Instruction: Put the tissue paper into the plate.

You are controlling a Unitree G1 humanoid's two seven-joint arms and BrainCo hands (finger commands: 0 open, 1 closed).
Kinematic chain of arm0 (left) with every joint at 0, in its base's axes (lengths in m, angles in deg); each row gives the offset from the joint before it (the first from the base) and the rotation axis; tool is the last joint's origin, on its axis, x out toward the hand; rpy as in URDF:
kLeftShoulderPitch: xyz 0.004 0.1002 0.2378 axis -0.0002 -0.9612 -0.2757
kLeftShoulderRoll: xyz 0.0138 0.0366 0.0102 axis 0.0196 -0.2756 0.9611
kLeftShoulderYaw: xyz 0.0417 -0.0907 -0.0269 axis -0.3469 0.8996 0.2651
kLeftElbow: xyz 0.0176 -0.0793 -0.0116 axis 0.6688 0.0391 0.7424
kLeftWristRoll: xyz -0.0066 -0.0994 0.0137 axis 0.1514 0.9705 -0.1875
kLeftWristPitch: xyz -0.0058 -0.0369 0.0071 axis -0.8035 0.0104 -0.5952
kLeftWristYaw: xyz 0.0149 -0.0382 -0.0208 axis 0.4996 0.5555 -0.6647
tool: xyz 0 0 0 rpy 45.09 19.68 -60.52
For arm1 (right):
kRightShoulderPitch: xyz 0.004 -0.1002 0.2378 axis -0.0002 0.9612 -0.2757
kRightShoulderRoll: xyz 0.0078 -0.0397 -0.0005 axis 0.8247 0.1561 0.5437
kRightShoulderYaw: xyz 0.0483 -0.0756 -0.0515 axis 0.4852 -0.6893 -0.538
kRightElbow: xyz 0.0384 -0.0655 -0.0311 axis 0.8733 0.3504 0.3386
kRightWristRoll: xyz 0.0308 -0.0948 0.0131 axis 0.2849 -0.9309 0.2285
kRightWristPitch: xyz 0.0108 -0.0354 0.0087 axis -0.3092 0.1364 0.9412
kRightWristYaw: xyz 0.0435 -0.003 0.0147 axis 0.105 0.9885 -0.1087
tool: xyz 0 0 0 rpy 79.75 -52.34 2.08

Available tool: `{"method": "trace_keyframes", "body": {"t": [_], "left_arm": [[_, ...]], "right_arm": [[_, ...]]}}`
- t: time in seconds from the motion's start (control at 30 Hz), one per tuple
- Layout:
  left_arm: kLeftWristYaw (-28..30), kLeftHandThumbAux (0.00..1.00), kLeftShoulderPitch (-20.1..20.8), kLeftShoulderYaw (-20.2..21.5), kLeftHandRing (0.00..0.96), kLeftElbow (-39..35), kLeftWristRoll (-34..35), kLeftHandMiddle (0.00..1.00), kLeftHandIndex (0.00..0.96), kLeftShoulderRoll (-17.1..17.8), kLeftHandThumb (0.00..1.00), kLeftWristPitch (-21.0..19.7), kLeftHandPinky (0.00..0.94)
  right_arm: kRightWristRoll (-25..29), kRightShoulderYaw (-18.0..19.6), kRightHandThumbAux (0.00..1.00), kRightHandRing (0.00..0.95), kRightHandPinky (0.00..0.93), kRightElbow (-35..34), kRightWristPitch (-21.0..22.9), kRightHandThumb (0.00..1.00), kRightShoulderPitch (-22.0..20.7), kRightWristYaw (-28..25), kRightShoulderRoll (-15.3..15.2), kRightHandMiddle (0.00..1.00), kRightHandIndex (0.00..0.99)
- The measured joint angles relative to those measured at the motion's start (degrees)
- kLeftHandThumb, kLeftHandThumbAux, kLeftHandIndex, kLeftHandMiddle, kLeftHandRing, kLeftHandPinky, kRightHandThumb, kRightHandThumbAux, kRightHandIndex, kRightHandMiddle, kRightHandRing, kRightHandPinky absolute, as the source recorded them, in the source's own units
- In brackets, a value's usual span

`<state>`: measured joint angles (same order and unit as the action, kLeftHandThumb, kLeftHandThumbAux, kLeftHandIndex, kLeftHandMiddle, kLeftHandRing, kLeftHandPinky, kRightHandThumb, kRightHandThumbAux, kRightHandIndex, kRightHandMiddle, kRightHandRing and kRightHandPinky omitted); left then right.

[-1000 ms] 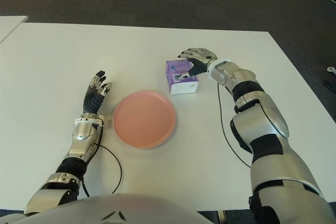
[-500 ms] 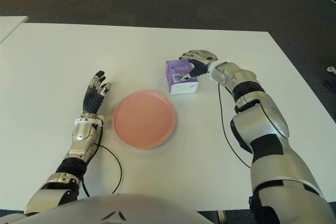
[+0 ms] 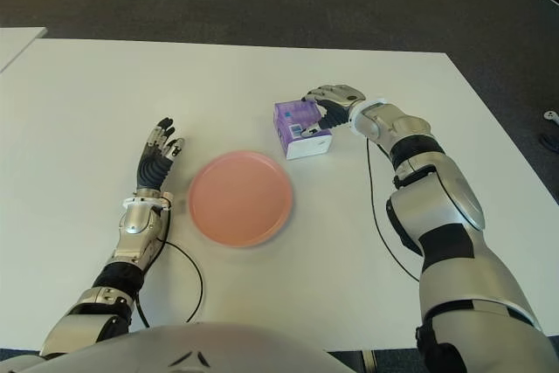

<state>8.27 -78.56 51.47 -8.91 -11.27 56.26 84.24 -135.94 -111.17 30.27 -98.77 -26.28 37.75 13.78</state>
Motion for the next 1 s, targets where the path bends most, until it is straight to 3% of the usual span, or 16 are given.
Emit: {"method": "trace_keyframes", "body": {"t": [0.43, 1.0], "left_arm": [[-0.03, 0.555, 0.31, -0.01, 0.0, 0.7, -0.05, 0.0, 0.0, 0.07, 0.007, 0.24, 0.0], [-0.08, 0.545, 0.77, -0.05, 0.0, 1.36, -0.19, 0.0, 0.0, 0.12, 0.003, 0.4, 0.0]], "right_arm": [[-0.73, -2.24, 0.28, 0.0, 0.0, -0.56, -1.68, 0.389, 0.0, 4.1, 0.0, 0.0, 0.0], [-0.04, -1.76, 0.324, 0.0, 0.0, -4.61, -7.12, 0.359, 0.11, 5.94, -1.05, 0.0, 0.0]]}}
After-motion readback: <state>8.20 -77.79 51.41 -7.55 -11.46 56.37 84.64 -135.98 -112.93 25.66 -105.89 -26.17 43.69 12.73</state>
